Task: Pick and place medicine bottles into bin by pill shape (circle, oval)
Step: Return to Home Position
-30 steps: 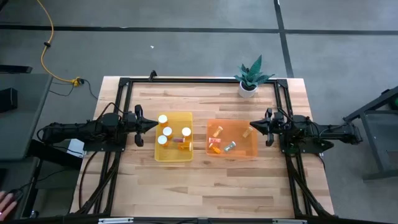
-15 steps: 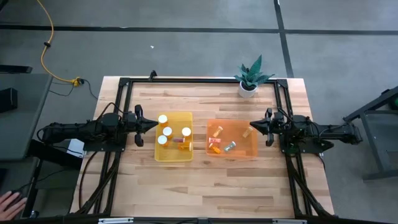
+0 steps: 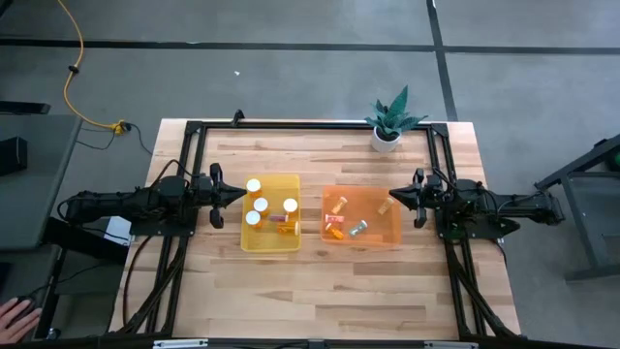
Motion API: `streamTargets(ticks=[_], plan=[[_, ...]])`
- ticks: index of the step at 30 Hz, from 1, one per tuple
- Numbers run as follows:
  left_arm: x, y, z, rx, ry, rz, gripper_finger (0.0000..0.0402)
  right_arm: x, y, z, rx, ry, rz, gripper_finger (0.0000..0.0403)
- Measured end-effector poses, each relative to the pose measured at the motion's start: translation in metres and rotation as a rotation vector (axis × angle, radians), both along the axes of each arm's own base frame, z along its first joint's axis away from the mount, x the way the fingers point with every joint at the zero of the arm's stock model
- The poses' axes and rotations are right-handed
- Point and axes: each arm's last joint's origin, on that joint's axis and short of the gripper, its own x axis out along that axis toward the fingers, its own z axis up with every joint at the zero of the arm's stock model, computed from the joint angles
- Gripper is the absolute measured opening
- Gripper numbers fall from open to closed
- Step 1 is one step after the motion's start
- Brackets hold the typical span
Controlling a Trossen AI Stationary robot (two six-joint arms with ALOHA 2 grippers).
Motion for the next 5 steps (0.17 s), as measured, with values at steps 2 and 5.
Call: streamTargets(ticks=[2,5], plan=[[0.0000,0.0000,0.0000,0.000,0.000,0.000,0.0001,0.0000,0.0000,0.0000,0.000,0.000,0.000,0.0000],[0.0000,0.0000,0.0000,0.000,0.000,0.000,0.0001,0.0000,0.0000,0.0000,0.000,0.000,0.000,0.0000]])
